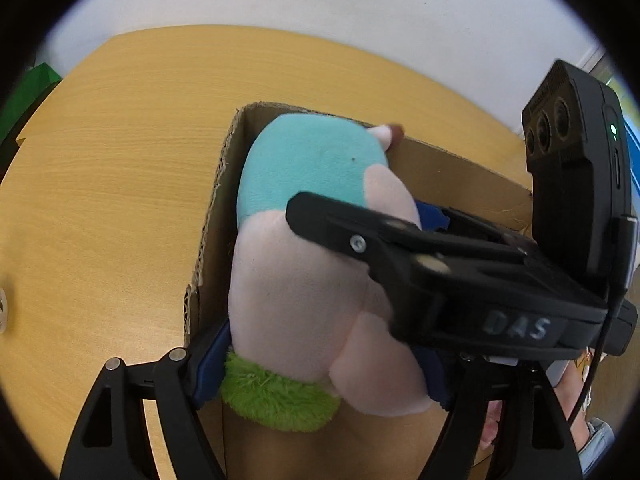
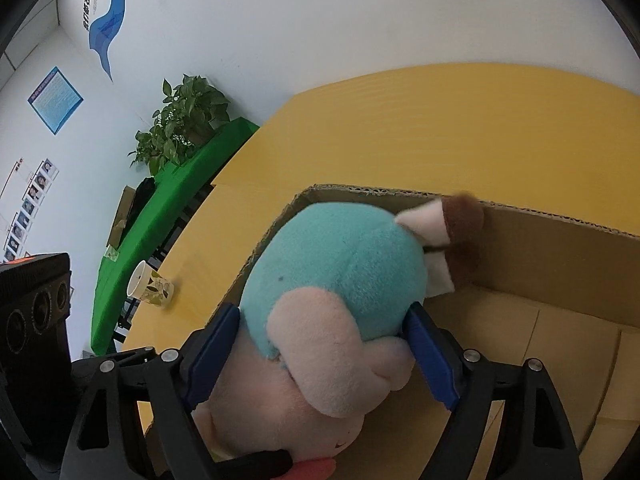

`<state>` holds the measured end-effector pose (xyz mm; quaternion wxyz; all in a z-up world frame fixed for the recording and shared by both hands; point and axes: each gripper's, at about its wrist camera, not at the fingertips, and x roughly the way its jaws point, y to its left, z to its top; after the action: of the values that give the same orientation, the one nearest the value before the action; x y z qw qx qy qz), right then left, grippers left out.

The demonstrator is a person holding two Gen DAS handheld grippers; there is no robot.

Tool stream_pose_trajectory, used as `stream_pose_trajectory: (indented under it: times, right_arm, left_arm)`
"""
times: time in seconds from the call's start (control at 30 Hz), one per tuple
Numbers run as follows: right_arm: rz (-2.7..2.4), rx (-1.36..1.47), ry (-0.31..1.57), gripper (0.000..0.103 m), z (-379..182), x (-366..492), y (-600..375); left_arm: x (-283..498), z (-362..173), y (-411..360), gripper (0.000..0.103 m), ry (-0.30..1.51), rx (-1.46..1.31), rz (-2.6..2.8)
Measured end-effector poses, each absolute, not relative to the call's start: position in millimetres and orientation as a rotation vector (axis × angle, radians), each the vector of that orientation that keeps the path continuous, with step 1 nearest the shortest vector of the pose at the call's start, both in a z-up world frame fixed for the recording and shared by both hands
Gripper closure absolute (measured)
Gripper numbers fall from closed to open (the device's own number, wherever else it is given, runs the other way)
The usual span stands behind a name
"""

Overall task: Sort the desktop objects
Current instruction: 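Carry the plush pig with the left gripper and release it into the cardboard box, then move the left gripper to the black charger box and grasp it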

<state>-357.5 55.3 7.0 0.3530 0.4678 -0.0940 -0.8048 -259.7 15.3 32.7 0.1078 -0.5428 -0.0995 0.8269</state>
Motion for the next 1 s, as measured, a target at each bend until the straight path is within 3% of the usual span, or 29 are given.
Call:
stream_pose_trajectory:
  times: [0.33,0.43,0.5,0.67,0.83,1.0]
  right_arm:
    - [-2.116,1.146,-0.169,0.02,39,-334,44]
    - [-2.168,1.057,-0.227,0.006,82,-306,74]
    - [-2.248,0.99,-0.197,0.0,116,-275,96]
    - [-2.438,0.922,-0.077,0.0,175,-163,150]
    - [-2.6,0.87,0.015,0.0,184,-57,181]
    - [-2.701,0.877,0.127,0.0,169,20,206]
  left_arm:
    - [-198,63,22,0.023,-0.16,-1.515,2.523]
    - [-164,80,20,0.023,-0.14,-1.427,2.581]
    - [-136,95,24,0.023,-0.1,-1.325,2.634]
    - [-47,130,-33,0.022,0.044,-0.97,2.765]
    - [13,153,-7,0.019,0.013,-0.702,2.821]
    - [50,151,6,0.019,-0.039,-0.698,2.833]
